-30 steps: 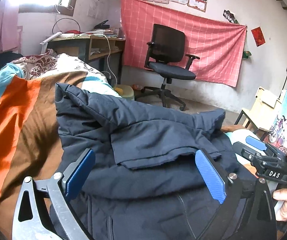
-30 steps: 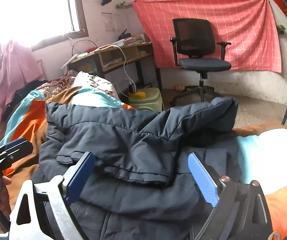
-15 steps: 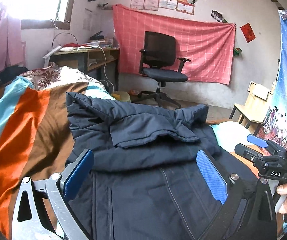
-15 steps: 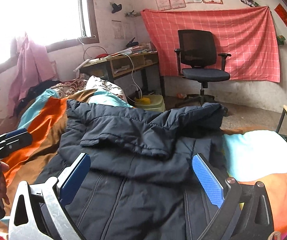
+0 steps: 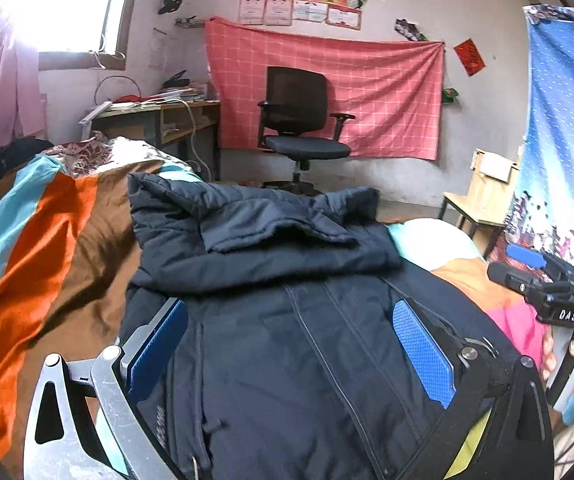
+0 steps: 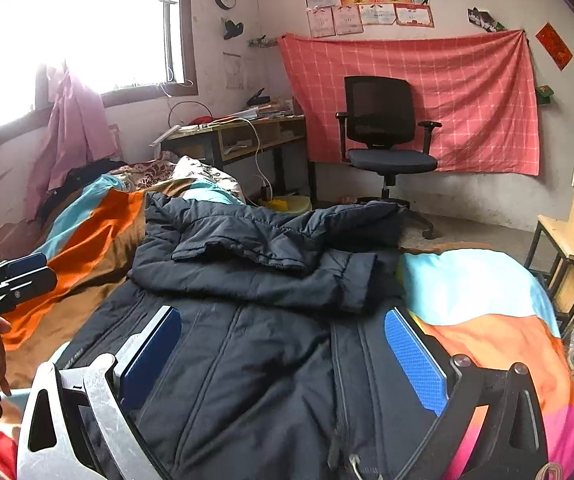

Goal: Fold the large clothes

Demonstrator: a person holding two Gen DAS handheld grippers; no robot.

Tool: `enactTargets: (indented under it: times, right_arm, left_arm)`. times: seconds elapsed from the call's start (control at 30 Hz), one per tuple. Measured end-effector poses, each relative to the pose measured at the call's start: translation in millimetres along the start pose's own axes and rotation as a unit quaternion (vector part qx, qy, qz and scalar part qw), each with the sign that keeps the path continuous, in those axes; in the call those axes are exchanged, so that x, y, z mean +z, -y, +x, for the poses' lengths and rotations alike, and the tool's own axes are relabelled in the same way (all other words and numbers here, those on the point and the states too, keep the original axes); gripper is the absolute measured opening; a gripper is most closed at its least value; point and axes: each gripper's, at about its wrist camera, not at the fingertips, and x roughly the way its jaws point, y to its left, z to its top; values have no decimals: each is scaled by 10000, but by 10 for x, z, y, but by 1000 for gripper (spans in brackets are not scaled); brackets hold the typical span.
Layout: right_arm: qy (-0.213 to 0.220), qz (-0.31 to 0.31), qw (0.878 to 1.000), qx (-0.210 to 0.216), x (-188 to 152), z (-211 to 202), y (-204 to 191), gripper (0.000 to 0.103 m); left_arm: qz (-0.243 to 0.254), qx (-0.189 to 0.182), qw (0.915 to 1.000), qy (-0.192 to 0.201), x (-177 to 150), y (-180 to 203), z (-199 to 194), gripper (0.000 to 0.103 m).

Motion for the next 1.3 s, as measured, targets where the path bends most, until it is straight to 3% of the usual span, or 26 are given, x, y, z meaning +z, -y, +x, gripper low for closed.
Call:
enactTargets:
  times: [0.4,0.7,0.87,1.17,1.3]
  right_arm:
    - [130,-342,9991,-212,-369,-463,-36,103]
    - [-54,-1182,9928,-173,-816,-523,-247,103]
    - [-587,-1446,9877,-9,-1040,-324,-242,103]
    - [-1226,-2449,9618,-38,-1391,-119,-325,103]
    - [-1459,-2691,9520,27,-1558,-99,-270,103]
  left_arm:
    - [238,58,9995,-178,-464,98,-209,101]
    - [444,29,9970,-635,-872,77,-248,101]
    - [569,5,9930,-1034,-1198,129,-196,101]
    - [626,-96,9831,-1716,-1609,166,-75,101]
    - [1031,62,9762,-1905,-1743,197,-90,101]
